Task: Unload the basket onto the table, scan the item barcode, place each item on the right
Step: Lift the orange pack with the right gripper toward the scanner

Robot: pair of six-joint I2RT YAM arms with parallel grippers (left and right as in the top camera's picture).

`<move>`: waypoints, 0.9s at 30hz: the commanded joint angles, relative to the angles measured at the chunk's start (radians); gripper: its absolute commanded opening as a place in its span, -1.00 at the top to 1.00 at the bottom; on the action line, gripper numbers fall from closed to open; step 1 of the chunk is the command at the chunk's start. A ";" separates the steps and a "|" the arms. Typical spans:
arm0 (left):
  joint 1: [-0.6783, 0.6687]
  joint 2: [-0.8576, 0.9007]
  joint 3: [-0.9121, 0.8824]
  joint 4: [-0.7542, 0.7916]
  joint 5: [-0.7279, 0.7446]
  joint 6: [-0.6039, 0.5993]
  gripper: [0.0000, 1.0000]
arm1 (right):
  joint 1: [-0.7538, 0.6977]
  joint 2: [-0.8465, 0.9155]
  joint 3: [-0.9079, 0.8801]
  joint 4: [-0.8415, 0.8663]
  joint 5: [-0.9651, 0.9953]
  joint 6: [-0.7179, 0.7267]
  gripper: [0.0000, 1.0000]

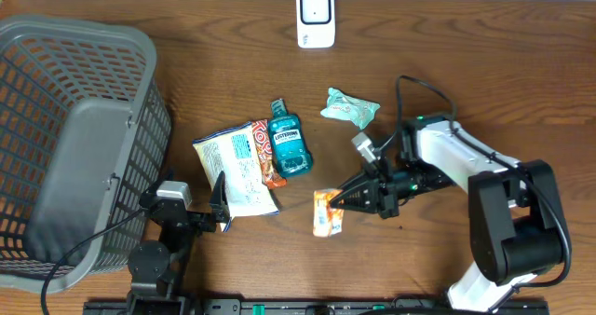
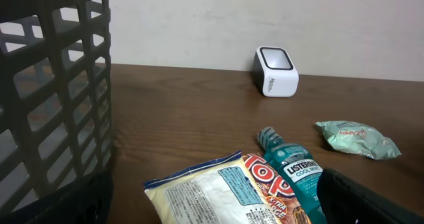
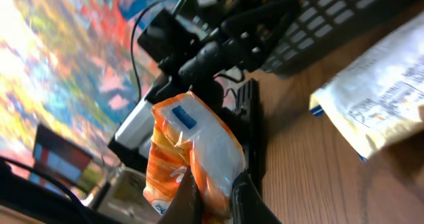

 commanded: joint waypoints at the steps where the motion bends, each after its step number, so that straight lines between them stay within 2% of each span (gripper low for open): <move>1: 0.005 -0.004 -0.026 -0.017 -0.002 -0.005 -0.96 | 0.040 -0.011 -0.003 0.000 -0.025 -0.100 0.97; 12: 0.005 -0.004 -0.026 -0.017 -0.002 -0.005 -0.96 | 0.038 -0.011 0.000 0.001 -0.016 -0.114 0.98; 19: 0.005 -0.004 -0.026 -0.017 -0.002 -0.005 -0.96 | 0.025 -0.011 0.089 0.027 0.023 -0.109 0.97; 23: 0.005 -0.004 -0.026 -0.017 -0.002 -0.005 -0.96 | -0.011 -0.011 0.186 0.209 0.062 0.175 0.97; 24: 0.005 -0.004 -0.026 -0.017 -0.002 -0.005 -0.96 | -0.016 -0.011 0.207 0.286 0.093 0.289 0.98; 27: 0.005 -0.004 -0.026 -0.017 -0.002 -0.005 -0.96 | -0.011 -0.011 0.263 0.620 0.267 0.801 0.97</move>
